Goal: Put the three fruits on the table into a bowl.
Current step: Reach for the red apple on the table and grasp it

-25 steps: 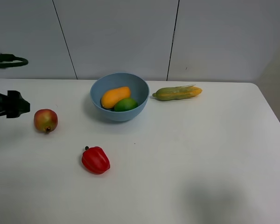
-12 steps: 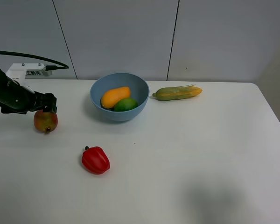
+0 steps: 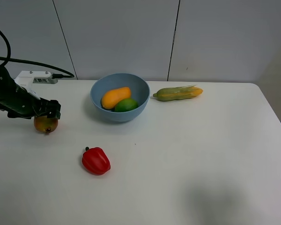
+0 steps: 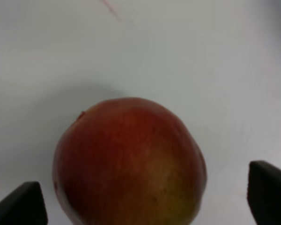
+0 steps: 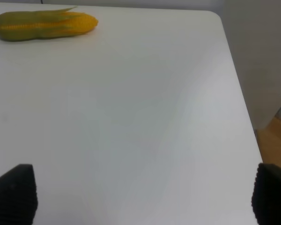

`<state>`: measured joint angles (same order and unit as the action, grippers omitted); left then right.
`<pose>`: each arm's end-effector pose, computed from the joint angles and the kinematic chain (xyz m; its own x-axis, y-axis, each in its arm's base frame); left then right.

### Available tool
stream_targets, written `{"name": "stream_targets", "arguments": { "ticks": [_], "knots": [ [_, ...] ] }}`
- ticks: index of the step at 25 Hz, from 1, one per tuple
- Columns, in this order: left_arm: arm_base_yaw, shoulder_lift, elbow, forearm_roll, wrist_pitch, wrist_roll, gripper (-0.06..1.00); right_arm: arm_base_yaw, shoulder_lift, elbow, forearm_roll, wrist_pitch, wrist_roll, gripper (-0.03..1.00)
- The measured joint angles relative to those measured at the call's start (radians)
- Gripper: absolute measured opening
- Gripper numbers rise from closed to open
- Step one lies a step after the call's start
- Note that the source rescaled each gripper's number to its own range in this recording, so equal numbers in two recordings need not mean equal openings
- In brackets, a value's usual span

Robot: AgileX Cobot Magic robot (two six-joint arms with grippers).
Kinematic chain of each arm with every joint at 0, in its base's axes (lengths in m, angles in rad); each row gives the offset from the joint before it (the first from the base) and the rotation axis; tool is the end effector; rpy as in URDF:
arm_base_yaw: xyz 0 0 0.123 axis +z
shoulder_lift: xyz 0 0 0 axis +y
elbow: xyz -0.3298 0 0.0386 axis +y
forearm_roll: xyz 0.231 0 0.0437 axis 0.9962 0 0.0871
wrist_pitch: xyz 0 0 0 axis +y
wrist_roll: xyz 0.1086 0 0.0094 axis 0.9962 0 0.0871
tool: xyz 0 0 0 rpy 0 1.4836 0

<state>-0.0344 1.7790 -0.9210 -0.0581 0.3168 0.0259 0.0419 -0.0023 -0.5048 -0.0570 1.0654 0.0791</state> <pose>0.3404 -0.0137 0.1950 -0.8856 0.0012 -0.4644 0.0168 0.9994 -0.0296 -0.0519 -0.0076 0.2618 -0.4521 0.0325 -0.8914 0.0259 0.9994 0.0233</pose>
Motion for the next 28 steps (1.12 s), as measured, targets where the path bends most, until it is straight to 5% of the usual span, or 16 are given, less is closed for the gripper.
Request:
{"name": "stream_targets", "arguments": {
  "ticks": [3, 6, 9, 28],
  "knots": [
    [0.000, 0.000, 0.000, 0.000, -0.002, 0.005, 0.46, 0.000, 0.000, 0.000, 0.000, 0.000, 0.000, 0.82],
    [0.000, 0.000, 0.000, 0.000, -0.013, 0.005, 0.82, 0.000, 0.000, 0.000, 0.000, 0.000, 0.000, 0.82],
    [0.000, 0.000, 0.000, 0.000, -0.038, 0.005, 0.98, 0.000, 0.000, 0.000, 0.000, 0.000, 0.000, 0.82],
    [0.000, 0.124, -0.004, 0.024, -0.090, 0.016, 0.99, 0.000, 0.000, 0.000, 0.000, 0.000, 0.000, 0.82]
  ]
}}
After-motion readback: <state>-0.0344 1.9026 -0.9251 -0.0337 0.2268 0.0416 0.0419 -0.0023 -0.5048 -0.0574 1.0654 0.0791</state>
